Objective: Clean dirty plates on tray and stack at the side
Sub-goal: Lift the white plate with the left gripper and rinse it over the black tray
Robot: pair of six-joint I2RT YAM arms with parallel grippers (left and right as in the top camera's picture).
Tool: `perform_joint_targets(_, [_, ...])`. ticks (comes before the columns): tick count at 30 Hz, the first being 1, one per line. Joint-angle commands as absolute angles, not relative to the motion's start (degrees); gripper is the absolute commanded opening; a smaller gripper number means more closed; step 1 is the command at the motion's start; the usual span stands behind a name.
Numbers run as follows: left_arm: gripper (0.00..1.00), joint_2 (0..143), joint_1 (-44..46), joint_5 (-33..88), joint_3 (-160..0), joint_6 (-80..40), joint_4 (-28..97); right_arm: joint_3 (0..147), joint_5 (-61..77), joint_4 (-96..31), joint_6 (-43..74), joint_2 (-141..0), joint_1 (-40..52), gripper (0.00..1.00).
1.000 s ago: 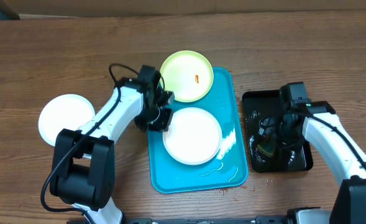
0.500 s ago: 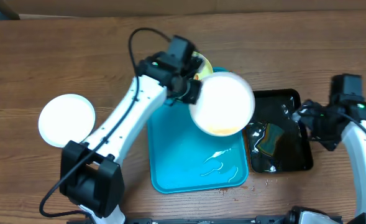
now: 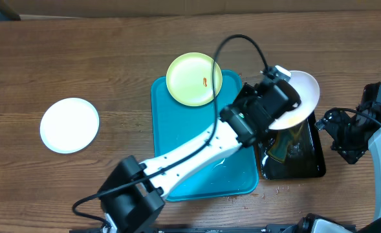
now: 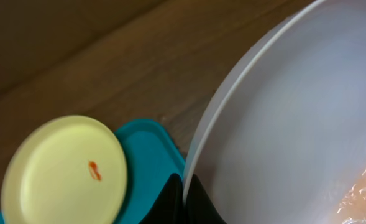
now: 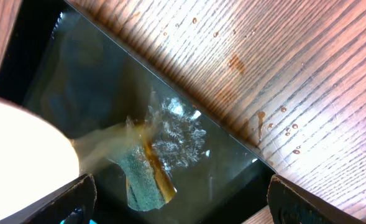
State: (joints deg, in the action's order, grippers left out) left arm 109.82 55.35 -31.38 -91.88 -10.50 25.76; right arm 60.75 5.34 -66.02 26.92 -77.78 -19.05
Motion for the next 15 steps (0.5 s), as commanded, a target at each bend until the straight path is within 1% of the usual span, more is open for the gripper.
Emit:
perform_joint_targets(1, [0.04, 110.19, 57.01, -47.83, -93.21, -1.93, 23.24, 61.12, 5.69, -66.11, 26.5, -77.43, -19.16, 0.9])
perform_joint_targets(6, [0.04, 110.19, 59.07, -54.65, -93.69, 7.16, 19.79, 61.12, 5.69, -66.11, 26.5, -77.43, -19.16, 0.9])
perform_joint_targets(10, [0.04, 110.19, 60.64, -56.16, -93.69, 12.71, 17.65, 61.12, 5.69, -66.11, 26.5, -77.43, -19.16, 0.9])
perform_joint_targets(15, [0.04, 110.19, 61.93, -59.79, -93.69, 16.01, 15.2, 61.12, 5.69, -66.11, 26.52, -77.43, -19.16, 0.9])
